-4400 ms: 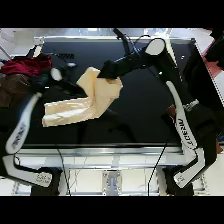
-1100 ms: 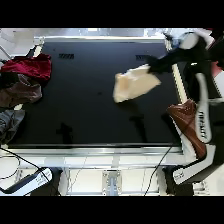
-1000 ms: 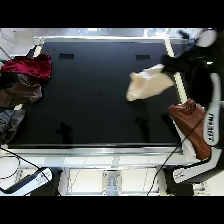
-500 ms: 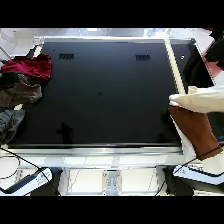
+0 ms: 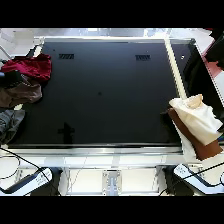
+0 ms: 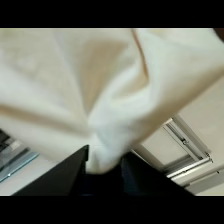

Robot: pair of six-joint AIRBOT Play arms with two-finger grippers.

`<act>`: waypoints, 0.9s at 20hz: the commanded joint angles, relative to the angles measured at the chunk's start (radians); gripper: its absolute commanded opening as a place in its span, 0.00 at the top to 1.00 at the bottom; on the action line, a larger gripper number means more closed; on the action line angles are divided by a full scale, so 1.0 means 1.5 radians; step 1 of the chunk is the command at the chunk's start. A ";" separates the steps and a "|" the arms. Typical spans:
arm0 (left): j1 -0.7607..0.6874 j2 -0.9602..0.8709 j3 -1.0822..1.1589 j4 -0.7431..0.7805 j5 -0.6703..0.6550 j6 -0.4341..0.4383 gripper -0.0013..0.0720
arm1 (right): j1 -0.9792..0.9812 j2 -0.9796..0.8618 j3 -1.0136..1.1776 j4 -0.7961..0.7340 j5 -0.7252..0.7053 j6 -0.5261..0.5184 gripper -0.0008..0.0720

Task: Fold the shirts.

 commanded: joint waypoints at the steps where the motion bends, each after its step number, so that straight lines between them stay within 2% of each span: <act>1: 0.000 0.001 0.000 -0.008 -0.011 0.000 0.97 | -0.005 0.012 -0.047 -0.065 -0.004 0.001 0.53; 4: 0.000 0.000 0.000 -0.008 -0.011 0.000 0.97 | -0.002 0.012 0.058 -0.049 0.034 0.026 0.53; 6: 0.000 0.000 0.000 -0.008 -0.010 0.000 0.97 | 0.007 0.012 0.159 0.051 0.000 0.034 0.53; 9: 0.000 0.000 0.000 -0.008 -0.010 0.000 0.97 | 0.065 0.012 0.271 0.413 -0.158 0.018 0.54; 10: 0.000 0.000 0.000 -0.008 -0.010 0.000 0.97 | 0.113 0.012 0.283 0.529 -0.220 -0.027 0.54; 11: 0.000 0.000 0.000 -0.008 -0.010 0.000 0.97 | 0.172 0.012 0.284 0.603 -0.270 -0.078 0.54; 12: 0.000 0.000 0.000 -0.008 -0.010 0.000 0.97 | 0.248 0.010 0.284 0.624 -0.317 -0.126 0.54; 14: 0.000 0.000 0.000 -0.008 -0.010 0.000 0.97 | 0.405 0.000 0.284 0.542 -0.388 -0.161 0.54; 16: 0.000 0.000 0.000 -0.008 -0.010 0.000 0.97 | 0.532 -0.020 0.284 0.419 -0.420 -0.155 0.54; 18: 0.000 0.001 0.000 -0.008 -0.010 0.001 0.97 | 0.605 -0.044 0.284 0.344 -0.417 -0.118 0.54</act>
